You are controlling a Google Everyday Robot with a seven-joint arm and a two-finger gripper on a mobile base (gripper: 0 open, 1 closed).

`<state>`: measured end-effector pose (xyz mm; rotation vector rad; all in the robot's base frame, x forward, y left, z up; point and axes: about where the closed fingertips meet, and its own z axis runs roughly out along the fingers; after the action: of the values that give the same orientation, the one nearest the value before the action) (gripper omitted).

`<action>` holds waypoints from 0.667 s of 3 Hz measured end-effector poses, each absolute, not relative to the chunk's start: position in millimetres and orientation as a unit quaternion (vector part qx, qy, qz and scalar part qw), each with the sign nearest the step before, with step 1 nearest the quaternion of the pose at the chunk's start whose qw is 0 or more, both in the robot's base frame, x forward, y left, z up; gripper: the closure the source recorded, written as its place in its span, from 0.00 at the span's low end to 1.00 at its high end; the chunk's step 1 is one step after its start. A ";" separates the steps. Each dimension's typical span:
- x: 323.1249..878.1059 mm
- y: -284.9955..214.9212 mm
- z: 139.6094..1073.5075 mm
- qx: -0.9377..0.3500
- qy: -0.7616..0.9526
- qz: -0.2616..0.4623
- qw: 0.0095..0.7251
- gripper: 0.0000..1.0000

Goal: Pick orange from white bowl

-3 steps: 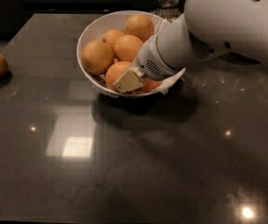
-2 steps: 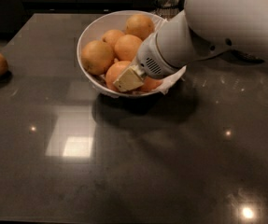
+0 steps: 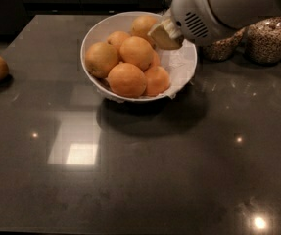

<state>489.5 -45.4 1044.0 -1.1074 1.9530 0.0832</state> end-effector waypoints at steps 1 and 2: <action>484.4 -43.0 1054.0 -0.446 0.779 0.028 0.440 0.82; 484.4 -43.0 1054.0 -0.446 0.779 0.028 0.440 0.58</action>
Offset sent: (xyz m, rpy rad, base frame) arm -0.0051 0.0024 0.0100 -0.0039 -0.0199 0.0016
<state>484.4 -43.0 1054.0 -1.1084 1.9353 0.0690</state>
